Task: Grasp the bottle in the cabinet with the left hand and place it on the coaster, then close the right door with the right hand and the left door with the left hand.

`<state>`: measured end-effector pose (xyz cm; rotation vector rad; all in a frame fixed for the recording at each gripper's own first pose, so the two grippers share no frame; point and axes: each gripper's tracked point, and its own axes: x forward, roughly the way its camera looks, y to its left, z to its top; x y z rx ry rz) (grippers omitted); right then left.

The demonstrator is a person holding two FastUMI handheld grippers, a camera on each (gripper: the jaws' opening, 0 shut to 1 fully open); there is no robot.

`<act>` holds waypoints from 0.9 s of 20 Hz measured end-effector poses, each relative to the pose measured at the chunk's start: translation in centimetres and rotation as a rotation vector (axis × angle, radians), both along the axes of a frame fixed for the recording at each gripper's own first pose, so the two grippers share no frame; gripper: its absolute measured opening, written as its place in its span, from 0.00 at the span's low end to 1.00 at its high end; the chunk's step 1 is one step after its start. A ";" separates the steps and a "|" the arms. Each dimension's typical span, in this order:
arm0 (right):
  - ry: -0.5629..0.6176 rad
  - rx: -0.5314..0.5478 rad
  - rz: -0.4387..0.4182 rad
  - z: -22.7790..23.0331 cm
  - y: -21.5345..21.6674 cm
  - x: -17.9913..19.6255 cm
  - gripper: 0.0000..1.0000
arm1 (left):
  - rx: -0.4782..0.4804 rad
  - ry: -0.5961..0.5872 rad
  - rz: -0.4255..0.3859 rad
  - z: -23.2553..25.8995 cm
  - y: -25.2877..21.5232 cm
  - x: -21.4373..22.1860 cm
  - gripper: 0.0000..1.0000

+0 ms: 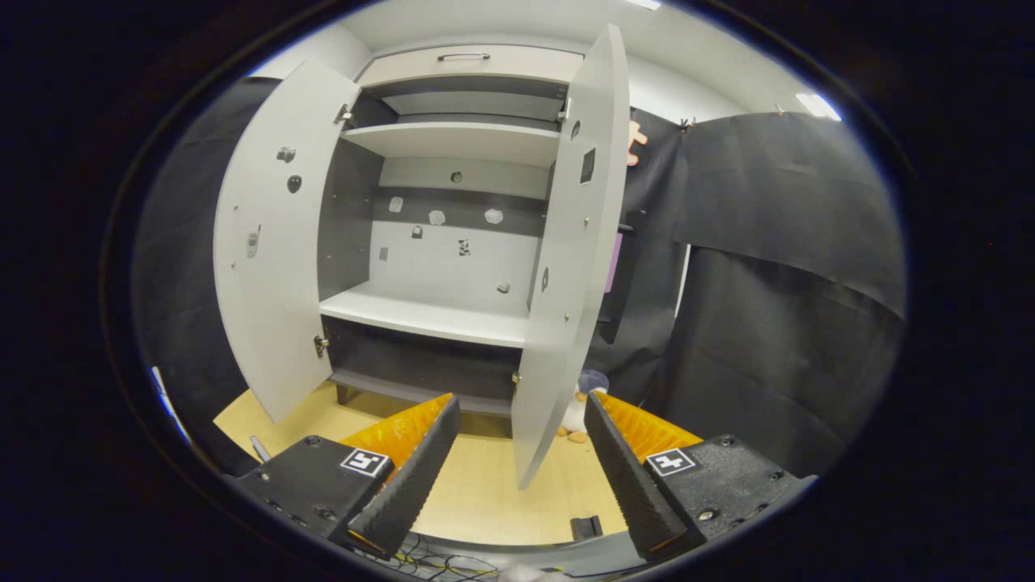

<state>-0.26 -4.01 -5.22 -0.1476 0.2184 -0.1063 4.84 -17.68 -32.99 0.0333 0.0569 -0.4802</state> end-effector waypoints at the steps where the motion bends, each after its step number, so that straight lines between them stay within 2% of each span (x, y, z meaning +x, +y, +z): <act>1: -0.005 0.004 0.002 0.1 0.1 -0.1 1.00 | 0.003 -0.004 0.006 0.6 0.2 0.0 0.90; 2: -0.011 0.008 0.005 0.1 0.2 -0.2 1.00 | 0.000 -0.014 0.010 1.4 0.3 0.0 0.98; 9: -0.044 0.036 0.017 0.3 0.6 -1.1 1.00 | -0.007 -0.069 0.047 7.6 1.6 -0.3 0.98; 13: -0.076 0.054 0.017 0.6 0.7 -1.5 1.00 | -0.049 -0.136 0.049 13.9 2.1 -1.3 0.97; 18: -0.105 0.080 0.007 0.5 0.3 -2.0 1.00 | -0.108 -0.084 0.071 20.9 3.4 -2.4 0.97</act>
